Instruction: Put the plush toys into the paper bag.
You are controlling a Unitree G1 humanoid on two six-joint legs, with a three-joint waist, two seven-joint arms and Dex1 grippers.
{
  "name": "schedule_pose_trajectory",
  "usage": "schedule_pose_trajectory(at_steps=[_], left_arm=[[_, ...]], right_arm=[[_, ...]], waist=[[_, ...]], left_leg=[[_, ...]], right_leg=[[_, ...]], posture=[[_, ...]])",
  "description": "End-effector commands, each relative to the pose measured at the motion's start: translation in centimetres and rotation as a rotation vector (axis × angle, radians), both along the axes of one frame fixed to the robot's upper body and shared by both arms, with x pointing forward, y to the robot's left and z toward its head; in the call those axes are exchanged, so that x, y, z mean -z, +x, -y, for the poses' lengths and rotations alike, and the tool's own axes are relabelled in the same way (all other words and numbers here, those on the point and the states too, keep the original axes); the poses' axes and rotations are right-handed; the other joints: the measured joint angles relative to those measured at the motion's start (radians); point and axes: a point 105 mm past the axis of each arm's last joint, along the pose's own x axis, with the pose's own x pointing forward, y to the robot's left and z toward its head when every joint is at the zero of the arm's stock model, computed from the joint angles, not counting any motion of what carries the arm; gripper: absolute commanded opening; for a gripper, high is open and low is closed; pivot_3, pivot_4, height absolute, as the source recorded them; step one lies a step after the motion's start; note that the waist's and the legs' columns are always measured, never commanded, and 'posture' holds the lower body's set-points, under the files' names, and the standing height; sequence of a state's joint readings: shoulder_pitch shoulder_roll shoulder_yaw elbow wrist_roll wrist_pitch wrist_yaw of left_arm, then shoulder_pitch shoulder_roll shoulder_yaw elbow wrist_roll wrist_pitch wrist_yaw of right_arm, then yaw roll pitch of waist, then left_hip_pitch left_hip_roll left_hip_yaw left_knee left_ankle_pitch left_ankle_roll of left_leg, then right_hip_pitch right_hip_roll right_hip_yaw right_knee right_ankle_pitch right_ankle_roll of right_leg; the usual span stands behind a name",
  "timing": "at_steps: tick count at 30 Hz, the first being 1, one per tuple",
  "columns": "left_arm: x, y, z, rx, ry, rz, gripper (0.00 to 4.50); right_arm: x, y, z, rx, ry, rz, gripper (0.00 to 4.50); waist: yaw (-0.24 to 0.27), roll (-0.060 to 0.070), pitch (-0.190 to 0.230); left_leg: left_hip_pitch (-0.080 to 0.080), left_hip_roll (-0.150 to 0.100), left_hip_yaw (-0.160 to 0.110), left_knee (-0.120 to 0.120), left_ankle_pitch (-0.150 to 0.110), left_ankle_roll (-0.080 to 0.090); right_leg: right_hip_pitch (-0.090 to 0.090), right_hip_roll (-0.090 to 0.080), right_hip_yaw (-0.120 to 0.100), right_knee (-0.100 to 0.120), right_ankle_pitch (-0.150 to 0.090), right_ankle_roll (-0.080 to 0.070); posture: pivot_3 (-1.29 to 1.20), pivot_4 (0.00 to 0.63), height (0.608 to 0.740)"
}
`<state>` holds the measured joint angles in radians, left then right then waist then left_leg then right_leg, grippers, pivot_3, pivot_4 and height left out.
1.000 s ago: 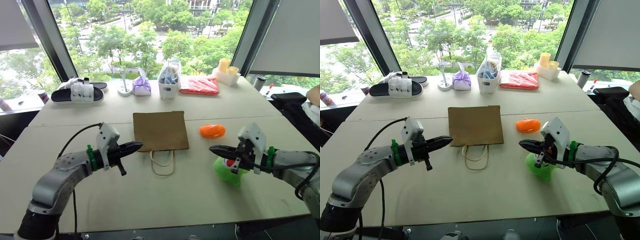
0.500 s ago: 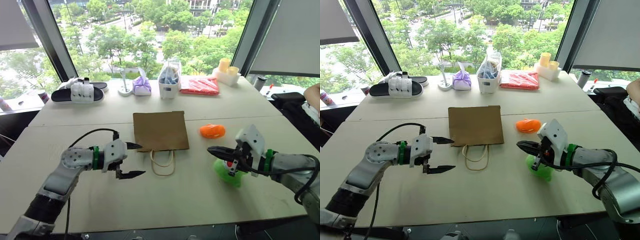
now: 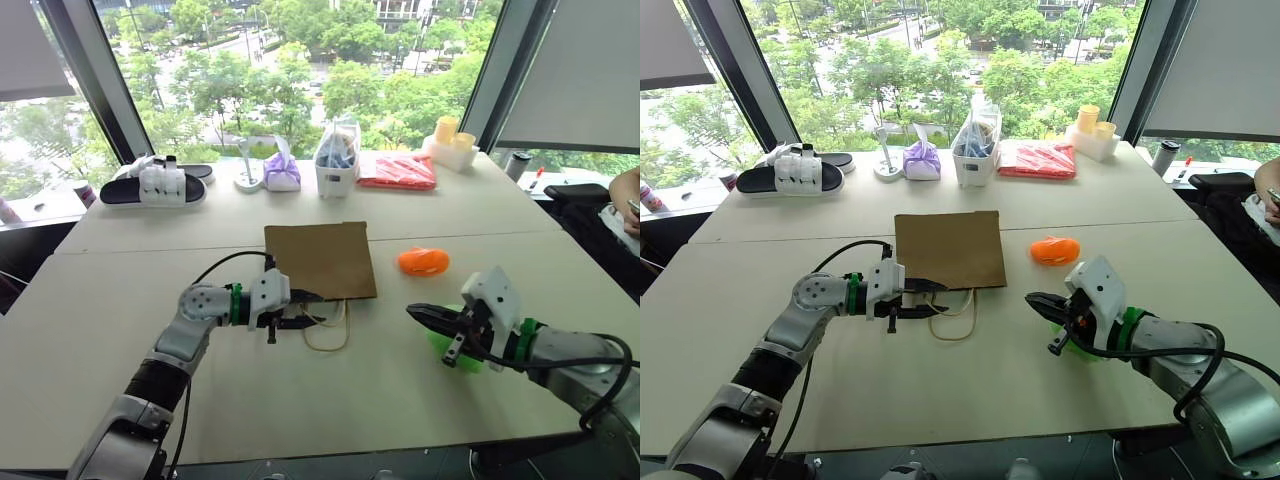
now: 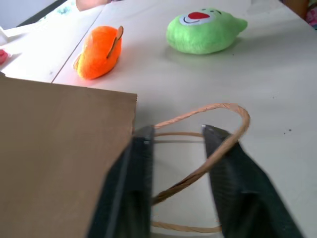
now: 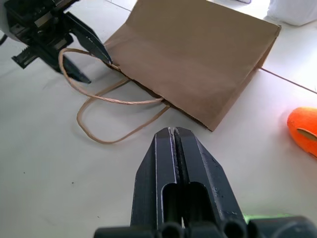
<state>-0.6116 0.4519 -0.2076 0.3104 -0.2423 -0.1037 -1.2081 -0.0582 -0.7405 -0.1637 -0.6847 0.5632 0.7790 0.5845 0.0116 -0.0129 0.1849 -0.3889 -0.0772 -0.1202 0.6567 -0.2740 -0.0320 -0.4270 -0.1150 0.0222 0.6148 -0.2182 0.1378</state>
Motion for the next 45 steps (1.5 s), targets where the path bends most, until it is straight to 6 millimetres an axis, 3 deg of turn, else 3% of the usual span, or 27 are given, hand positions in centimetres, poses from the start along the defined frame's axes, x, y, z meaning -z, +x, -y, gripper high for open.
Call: schedule_pose_trajectory(at_steps=[1, 4, 7, 13, 18, 20, 28, 30, 35, 37, 39, 42, 43, 45], left_arm=[[-4.2, 0.5, 0.3, -0.011, -0.142, -0.030, 0.04], [-7.1, 1.2, 0.4, -0.042, -0.265, -0.111, 0.04], [-8.7, 1.3, 0.4, -0.051, -0.323, -0.158, 0.04], [-9.9, 0.4, 0.6, -0.043, -0.351, -0.220, 0.04], [-11.6, -0.1, 0.7, -0.052, -0.420, -0.254, 0.04], [-12.4, 0.0, 0.6, -0.065, -0.454, -0.252, 0.04], [-22.4, 1.8, -2.5, -0.154, -0.762, -0.140, 0.04], [-23.6, 1.9, -2.9, -0.156, -0.801, -0.132, 0.04], [-23.3, 1.4, -2.5, -0.135, -0.802, -0.157, 0.04], [-18.8, 0.9, -0.7, -0.137, -0.694, -0.207, 0.04], [-16.9, 0.4, 0.0, -0.134, -0.653, -0.226, 0.04], [-11.7, 0.1, 1.1, -0.167, -0.586, -0.275, 0.04], [-10.6, 0.0, 1.3, -0.170, -0.575, -0.287, 0.04], [-10.2, -0.2, 1.5, -0.168, -0.584, -0.292, 0.00]], right_arm=[[1.0, 0.4, -1.1, 0.043, 0.000, 0.029, 0.00], [2.7, 2.0, -2.7, 0.113, 0.036, 0.028, 0.00], [3.6, 3.7, -5.0, 0.142, 0.094, 0.027, 0.00], [5.4, 8.8, -9.0, 0.267, 0.157, 0.037, 0.00], [7.2, 12.3, -10.6, 0.372, 0.094, 0.053, 0.00], [7.8, 12.8, -10.6, 0.396, 0.091, 0.034, 0.00], [8.9, 12.9, -10.1, 0.377, 0.059, -0.009, 0.00], [9.0, 12.8, -10.0, 0.370, 0.056, -0.013, 0.00], [8.9, 12.6, -9.6, 0.367, 0.051, -0.006, 0.00], [6.8, 12.4, -8.9, 0.352, 0.099, 0.024, 0.00], [5.9, 12.1, -8.7, 0.343, 0.116, 0.035, 0.00], [-0.3, 9.2, -6.1, 0.290, 0.129, 0.167, 0.00], [-1.5, 8.0, -5.4, 0.279, 0.121, 0.182, 0.00], [-2.3, 6.1, -3.7, 0.290, 0.098, 0.165, 0.57]], waist=[[-0.001, 0.000, 0.000], [-0.003, 0.000, 0.000], [-0.012, 0.000, 0.000], [-0.031, 0.000, 0.000], [-0.030, 0.000, 0.000], [-0.030, 0.000, 0.000], [-0.032, 0.001, -0.001], [-0.033, 0.001, -0.001], [-0.033, 0.000, -0.001], [-0.033, 0.003, -0.002], [-0.032, 0.004, -0.003], [-0.026, 0.004, -0.002], [-0.025, 0.004, -0.002], [-0.024, 0.004, -0.002]], left_leg=[[0.000, 0.000, 0.000, 0.000, 0.000, 0.000], [0.000, 0.000, 0.000, 0.002, 0.000, 0.000], [0.000, 0.000, -0.001, 0.003, 0.000, 0.000], [0.001, 0.000, -0.001, 0.001, 0.001, -0.001], [0.001, 0.000, -0.001, 0.000, 0.004, -0.006], [0.001, 0.000, -0.001, 0.000, 0.004, -0.007], [0.002, -0.001, -0.005, -0.001, 0.004, -0.008], [0.002, -0.001, -0.006, -0.001, 0.005, -0.008], [0.002, -0.001, -0.006, -0.003, 0.005, -0.010], [0.002, -0.002, -0.006, -0.004, 0.006, -0.010], [0.005, -0.002, -0.006, -0.007, 0.005, -0.010], [-0.001, -0.002, -0.007, -0.006, 0.006, -0.011], [-0.002, -0.002, -0.007, -0.006, 0.006, -0.011], [-0.003, -0.003, -0.007, -0.006, 0.006, -0.011]], right_leg=[[0.000, 0.000, 0.000, 0.000, 0.000, 0.000], [0.000, 0.000, 0.000, 0.001, 0.000, 0.000], [0.000, 0.001, 0.000, 0.003, 0.000, 0.000], [-0.002, 0.002, 0.001, 0.006, 0.000, 0.000], [-0.003, 0.002, 0.001, 0.006, 0.000, 0.000], [-0.003, 0.002, 0.001, 0.006, 0.000, 0.000], [-0.002, 0.002, 0.001, 0.006, 0.000, 0.000], [-0.003, 0.002, 0.001, 0.006, 0.000, 0.000], [-0.003, 0.002, 0.001, 0.006, 0.000, 0.000], [-0.003, 0.002, 0.001, 0.006, 0.000, 0.000], [-0.002, 0.001, 0.002, 0.006, 0.000, 0.000], [-0.006, 0.001, 0.001, 0.005, 0.000, 0.000], [-0.008, 0.000, 0.002, 0.006, 0.000, 0.000], [-0.009, 0.000, 0.001, 0.006, 0.000, 0.000]], posture=[[0.00, 0.150, 0.740], [0.00, 0.150, 0.740], [0.00, 0.150, 0.740], [0.00, 0.150, 0.740], [0.00, 0.150, 0.740], [0.00, 0.150, 0.740], [0.00, 0.150, 0.740], [0.00, 0.150, 0.740], [0.00, 0.150, 0.740], [0.00, 0.150, 0.740], [0.00, 0.150, 0.740], [0.00, 0.150, 0.740], [0.00, 0.150, 0.740], [0.00, 0.150, 0.740]])
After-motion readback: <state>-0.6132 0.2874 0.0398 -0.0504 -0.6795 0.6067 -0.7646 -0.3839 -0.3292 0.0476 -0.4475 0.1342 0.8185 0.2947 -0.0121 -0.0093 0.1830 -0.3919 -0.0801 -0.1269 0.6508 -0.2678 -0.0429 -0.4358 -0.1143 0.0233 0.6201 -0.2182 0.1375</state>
